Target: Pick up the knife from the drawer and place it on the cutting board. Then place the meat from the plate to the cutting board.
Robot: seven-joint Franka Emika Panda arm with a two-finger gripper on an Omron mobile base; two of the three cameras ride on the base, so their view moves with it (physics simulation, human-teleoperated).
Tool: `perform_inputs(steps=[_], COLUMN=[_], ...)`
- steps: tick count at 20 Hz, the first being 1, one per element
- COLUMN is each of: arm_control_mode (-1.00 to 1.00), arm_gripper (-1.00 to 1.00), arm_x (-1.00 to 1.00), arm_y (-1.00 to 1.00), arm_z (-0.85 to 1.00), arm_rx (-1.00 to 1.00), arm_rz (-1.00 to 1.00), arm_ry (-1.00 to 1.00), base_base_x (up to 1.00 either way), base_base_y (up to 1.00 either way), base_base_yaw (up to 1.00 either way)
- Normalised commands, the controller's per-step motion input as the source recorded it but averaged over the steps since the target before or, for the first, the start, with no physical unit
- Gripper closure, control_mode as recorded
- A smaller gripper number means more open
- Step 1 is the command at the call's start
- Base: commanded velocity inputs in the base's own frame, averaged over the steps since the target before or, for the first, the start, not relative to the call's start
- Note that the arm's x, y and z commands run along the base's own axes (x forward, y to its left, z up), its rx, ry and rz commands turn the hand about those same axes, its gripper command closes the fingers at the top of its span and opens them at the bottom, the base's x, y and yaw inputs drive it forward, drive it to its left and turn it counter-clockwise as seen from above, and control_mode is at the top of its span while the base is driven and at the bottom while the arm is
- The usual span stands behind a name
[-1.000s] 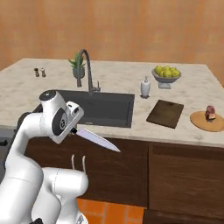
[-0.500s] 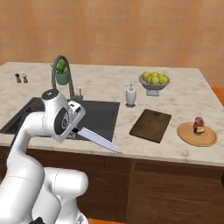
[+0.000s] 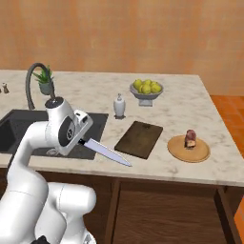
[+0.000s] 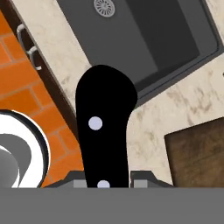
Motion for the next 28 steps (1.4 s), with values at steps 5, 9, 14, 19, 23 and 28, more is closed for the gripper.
perform_inputs(steps=[5, 9, 14, 19, 23, 28], arm_control_mode=[1.00, 1.00, -1.00, -1.00, -1.00, -1.00], arm_gripper=[1.00, 1.00, 1.00, 1.00, 1.00, 1.00], arm_x=[0.00, 0.00, 0.36, 0.51, 0.13, 0.25], arm_y=[0.00, 0.00, -0.57, -0.97, -0.91, -0.20], arm_z=[0.00, 0.00, 0.09, 0.07, -0.11, -0.25], arm_rx=[0.00, 0.00, 0.01, -0.05, -0.16, -0.40], arm_rz=[0.00, 0.00, 0.02, 0.25, 0.54, 0.58], arm_ry=[0.00, 0.00, 0.01, 0.03, 0.04, 0.24], base_base_x=[0.39, 0.63, 0.13, 0.00, 0.00, 0.00], base_base_y=[-0.10, -0.14, -0.01, 0.00, 0.00, 0.00], base_base_yaw=[0.00, 0.00, 0.00, 0.00, 0.00, 0.00])
